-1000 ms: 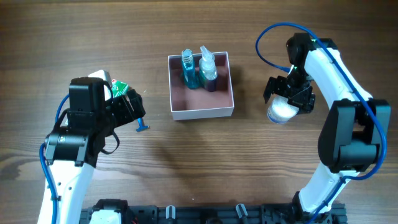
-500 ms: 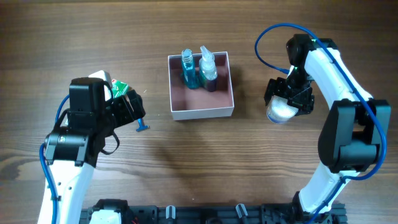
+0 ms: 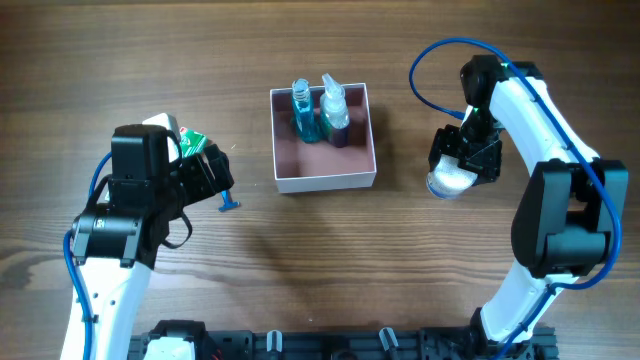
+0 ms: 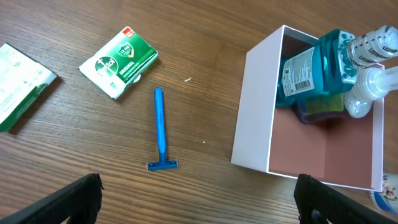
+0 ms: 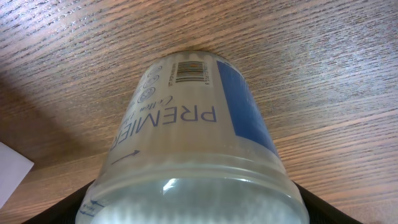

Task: Pack container
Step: 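Carry the cotton-bud tub into the box front and release it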

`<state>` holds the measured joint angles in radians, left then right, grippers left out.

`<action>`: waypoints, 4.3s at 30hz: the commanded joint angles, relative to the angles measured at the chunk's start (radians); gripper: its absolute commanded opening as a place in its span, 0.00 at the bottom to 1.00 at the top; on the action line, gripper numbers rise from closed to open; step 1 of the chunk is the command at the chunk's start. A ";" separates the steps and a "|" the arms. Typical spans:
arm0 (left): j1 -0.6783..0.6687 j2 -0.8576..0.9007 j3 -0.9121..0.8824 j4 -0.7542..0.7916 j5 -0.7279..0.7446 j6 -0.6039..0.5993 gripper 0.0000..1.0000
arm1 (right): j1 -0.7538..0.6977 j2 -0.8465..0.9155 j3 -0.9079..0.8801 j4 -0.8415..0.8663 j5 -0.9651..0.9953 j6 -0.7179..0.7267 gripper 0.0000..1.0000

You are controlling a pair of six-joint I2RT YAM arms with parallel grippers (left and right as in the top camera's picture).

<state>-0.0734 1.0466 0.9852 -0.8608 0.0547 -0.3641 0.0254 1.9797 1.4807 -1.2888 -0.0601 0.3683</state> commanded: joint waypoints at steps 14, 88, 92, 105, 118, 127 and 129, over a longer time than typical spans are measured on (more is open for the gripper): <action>-0.006 -0.003 0.018 0.000 0.016 0.016 1.00 | 0.101 -0.163 0.229 0.040 0.057 -0.083 0.04; -0.006 -0.003 0.018 0.000 0.016 0.016 1.00 | 0.518 0.029 0.292 0.002 0.176 -0.080 0.10; -0.006 -0.003 0.018 0.000 0.016 0.016 1.00 | 0.518 0.028 0.292 -0.007 0.176 -0.081 0.27; -0.006 -0.003 0.018 -0.008 0.016 0.016 1.00 | 0.518 0.028 0.292 0.088 0.175 -0.080 0.69; -0.006 -0.003 0.018 -0.008 0.016 0.016 1.00 | 0.518 0.028 0.292 0.058 0.169 -0.069 0.92; -0.006 -0.003 0.018 -0.007 0.016 0.016 1.00 | 0.518 0.028 0.292 0.066 0.170 -0.062 0.94; -0.006 -0.003 0.018 -0.008 0.016 0.016 1.00 | 0.518 0.028 0.292 0.073 0.172 -0.061 0.94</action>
<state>-0.0734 1.0466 0.9852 -0.8684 0.0547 -0.3641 0.5426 2.0399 1.7748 -1.2266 0.0910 0.2909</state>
